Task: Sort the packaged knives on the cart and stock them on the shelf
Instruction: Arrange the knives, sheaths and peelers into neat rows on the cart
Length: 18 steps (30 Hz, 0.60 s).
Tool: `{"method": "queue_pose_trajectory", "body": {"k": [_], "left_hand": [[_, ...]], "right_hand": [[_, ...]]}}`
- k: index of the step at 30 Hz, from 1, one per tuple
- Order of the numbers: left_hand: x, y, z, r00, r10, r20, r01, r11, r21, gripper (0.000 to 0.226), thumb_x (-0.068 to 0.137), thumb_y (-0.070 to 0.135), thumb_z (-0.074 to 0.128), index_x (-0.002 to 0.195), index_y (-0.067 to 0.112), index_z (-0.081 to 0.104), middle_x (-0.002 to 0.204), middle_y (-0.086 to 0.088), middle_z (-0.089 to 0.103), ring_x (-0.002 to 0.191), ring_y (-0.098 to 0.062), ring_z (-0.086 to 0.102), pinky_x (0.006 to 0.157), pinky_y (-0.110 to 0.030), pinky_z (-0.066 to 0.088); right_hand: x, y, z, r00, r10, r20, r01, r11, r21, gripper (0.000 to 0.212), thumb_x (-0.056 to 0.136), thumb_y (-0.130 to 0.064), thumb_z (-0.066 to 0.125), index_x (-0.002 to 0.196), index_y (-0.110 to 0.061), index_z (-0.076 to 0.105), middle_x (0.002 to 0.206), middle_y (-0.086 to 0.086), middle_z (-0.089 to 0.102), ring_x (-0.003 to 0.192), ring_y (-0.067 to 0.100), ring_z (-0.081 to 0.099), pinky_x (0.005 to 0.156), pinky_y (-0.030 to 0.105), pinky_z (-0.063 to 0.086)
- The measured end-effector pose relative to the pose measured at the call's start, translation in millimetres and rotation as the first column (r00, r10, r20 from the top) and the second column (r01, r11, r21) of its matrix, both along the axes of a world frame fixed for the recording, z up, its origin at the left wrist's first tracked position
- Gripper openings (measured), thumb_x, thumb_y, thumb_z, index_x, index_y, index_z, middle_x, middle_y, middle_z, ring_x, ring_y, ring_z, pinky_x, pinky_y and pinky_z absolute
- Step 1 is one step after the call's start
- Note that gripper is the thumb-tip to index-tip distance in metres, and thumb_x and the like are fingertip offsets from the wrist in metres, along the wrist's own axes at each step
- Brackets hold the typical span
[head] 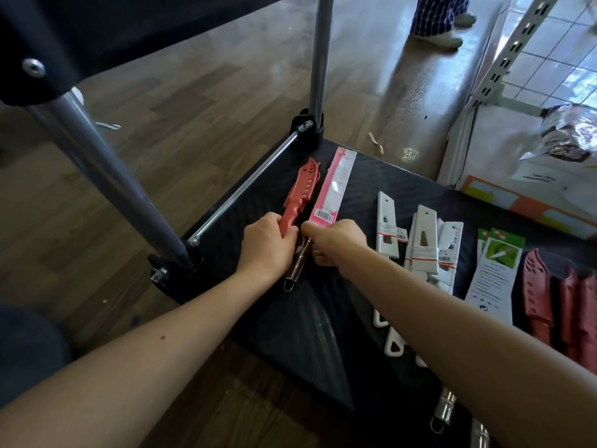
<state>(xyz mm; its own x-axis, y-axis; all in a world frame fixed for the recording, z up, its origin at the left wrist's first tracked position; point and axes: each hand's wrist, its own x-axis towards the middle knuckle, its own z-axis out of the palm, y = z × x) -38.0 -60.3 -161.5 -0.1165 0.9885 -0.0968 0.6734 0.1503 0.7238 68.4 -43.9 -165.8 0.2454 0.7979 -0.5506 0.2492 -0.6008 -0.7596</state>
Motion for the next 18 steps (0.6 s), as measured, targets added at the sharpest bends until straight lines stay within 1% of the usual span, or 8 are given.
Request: {"method": "queue_pose_trajectory", "body": {"k": [4,6,8,10,12,13,15,18], "left_hand": [[2.5,-1.2,1.6,0.998,0.051,0.044,-0.052,0.998,0.019,0.023,0.092,0.022,0.051,0.106,0.009,0.065,0.091,-0.010,0.070,0.083,-0.021,0.065,0.066,-0.025,0.049],[5.6,-3.7,1.2,0.997,0.068,0.044,-0.069,0.997,0.024,0.023,0.093,0.021,0.051,0.108,0.010,0.064,0.090,-0.008,0.069,0.075,-0.015,0.062,0.057,-0.016,0.043],[10.8,-7.7,1.1,0.996,0.071,0.048,-0.073,0.997,0.036,0.024,0.093,0.021,0.051,0.111,0.011,0.062,0.091,-0.006,0.068,0.070,-0.011,0.058,0.056,-0.013,0.040],[18.7,-12.4,2.6,0.995,0.068,0.067,-0.072,0.996,0.052,0.027,0.093,0.022,0.051,0.116,0.012,0.060,0.094,-0.004,0.068,0.072,-0.010,0.059,0.060,-0.016,0.042],[29.4,-17.2,3.9,0.994,0.070,0.083,-0.075,0.995,0.063,0.031,0.093,0.022,0.051,0.122,0.011,0.056,0.101,-0.006,0.068,0.087,-0.015,0.063,0.074,-0.020,0.041],[35.4,-19.4,4.5,0.994,0.066,0.086,-0.072,0.995,0.065,0.032,0.093,0.022,0.051,0.123,0.011,0.055,0.104,-0.006,0.068,0.092,-0.016,0.062,0.077,-0.021,0.039],[47.9,-24.9,6.2,0.995,0.046,0.092,-0.052,0.997,0.061,0.033,0.093,0.022,0.051,0.124,0.010,0.054,0.106,-0.006,0.067,0.093,-0.013,0.059,0.079,-0.021,0.038],[66.0,-33.3,7.6,0.992,-0.009,0.123,0.000,0.997,0.073,0.033,0.093,0.021,0.051,0.124,0.010,0.054,0.105,-0.006,0.067,0.097,-0.016,0.061,0.087,-0.028,0.046]], "right_hand": [[13.2,-5.5,5.2,0.999,-0.003,-0.041,0.003,1.000,0.010,0.025,0.079,-0.021,0.066,0.097,-0.005,0.064,0.072,0.003,0.062,0.052,0.009,0.059,0.061,0.023,0.058],[22.6,-10.0,7.6,1.000,0.017,-0.018,-0.016,1.000,0.019,0.024,0.081,-0.021,0.065,0.095,-0.002,0.066,0.070,0.002,0.063,0.052,0.009,0.061,0.065,0.024,0.059],[33.8,-15.1,10.5,0.998,0.050,0.030,-0.051,0.998,0.031,0.020,0.082,-0.021,0.065,0.089,-0.003,0.069,0.068,0.002,0.065,0.055,0.009,0.063,0.074,0.029,0.060],[46.4,-20.7,15.2,0.992,0.085,0.098,-0.090,0.995,0.051,0.020,0.083,-0.024,0.065,0.079,-0.004,0.068,0.068,0.001,0.066,0.063,0.011,0.067,0.079,0.032,0.059],[59.6,-27.4,20.2,0.980,0.113,0.165,-0.125,0.990,0.065,0.022,0.084,-0.026,0.064,0.081,-0.005,0.068,0.068,0.000,0.066,0.068,0.011,0.068,0.080,0.031,0.059],[66.1,-31.0,22.4,0.973,0.126,0.194,-0.141,0.988,0.068,0.022,0.085,-0.027,0.064,0.083,-0.006,0.068,0.067,-0.001,0.065,0.066,0.010,0.068,0.079,0.029,0.059],[79.0,-39.2,25.7,0.963,0.135,0.232,-0.155,0.986,0.069,0.022,0.085,-0.029,0.063,0.084,-0.007,0.069,0.065,-0.003,0.065,0.061,0.007,0.066,0.076,0.027,0.059],[97.9,-51.2,29.6,0.958,0.128,0.255,-0.152,0.985,0.080,0.023,0.085,-0.029,0.063,0.082,-0.008,0.068,0.066,-0.002,0.066,0.060,0.006,0.066,0.073,0.026,0.059]]}}
